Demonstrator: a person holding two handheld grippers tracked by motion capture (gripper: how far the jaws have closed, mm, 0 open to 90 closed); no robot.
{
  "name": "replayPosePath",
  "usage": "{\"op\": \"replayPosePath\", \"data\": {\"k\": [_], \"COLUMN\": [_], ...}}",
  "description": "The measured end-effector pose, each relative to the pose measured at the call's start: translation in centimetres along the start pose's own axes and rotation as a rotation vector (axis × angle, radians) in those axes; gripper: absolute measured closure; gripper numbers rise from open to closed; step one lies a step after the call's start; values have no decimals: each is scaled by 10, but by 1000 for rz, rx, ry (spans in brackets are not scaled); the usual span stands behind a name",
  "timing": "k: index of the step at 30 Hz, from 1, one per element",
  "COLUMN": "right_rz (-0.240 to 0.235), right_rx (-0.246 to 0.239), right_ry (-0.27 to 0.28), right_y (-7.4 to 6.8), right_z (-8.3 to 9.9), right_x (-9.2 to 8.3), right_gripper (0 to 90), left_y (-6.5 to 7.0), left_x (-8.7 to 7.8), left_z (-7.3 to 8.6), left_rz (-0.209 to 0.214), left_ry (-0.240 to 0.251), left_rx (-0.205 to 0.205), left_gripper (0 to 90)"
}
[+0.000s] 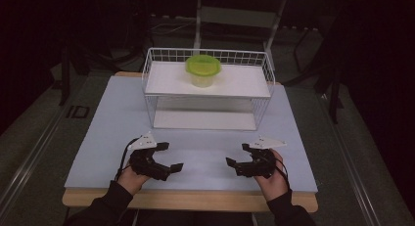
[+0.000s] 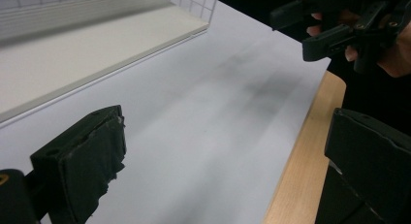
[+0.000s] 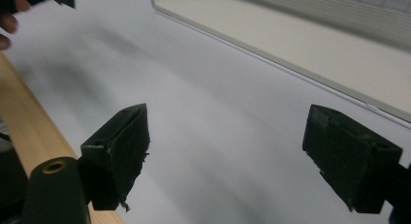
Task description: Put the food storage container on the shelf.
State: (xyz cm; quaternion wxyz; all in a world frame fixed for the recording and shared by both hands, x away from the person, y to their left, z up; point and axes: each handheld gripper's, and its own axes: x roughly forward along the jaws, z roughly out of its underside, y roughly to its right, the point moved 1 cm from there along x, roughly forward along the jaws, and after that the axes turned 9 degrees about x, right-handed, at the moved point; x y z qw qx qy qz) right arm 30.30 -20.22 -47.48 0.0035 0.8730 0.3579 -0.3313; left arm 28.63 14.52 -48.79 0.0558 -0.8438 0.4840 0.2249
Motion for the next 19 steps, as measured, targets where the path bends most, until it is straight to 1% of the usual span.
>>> {"op": "replayPosePath", "data": {"k": [3,4,7,8,11,12,15,19], "right_rz": [8,9,11,19,21,23,27,32], "right_rx": [3,9,7,2,4,3,1,2], "right_ry": [-6,-17,-30,-36,-51,-65,-72,-66], "right_y": [3,6,7,7,8,9,10,11], "right_z": [5,9,12,13,16,18,18,18], "right_x": [0,2,4,5,9,12,14,13], "right_gripper": [168,168,168,168,168,168,168,168], "left_y": [-3,-4,-6,-7,-7,-7,-6,-4], "left_x": [0,0,1,1,2,2,2,1], "left_z": [6,8,13,14,15,16,17,18], "left_rz": [-8,-16,-28,-30,-33,-30,-19,-12], "left_ry": [-7,-11,-7,-11,-15,-21,-22,-21], "left_rx": [-10,-7,18,20,25,26,23,30], "left_gripper": [22,22,22,22,22,22,22,22]}}
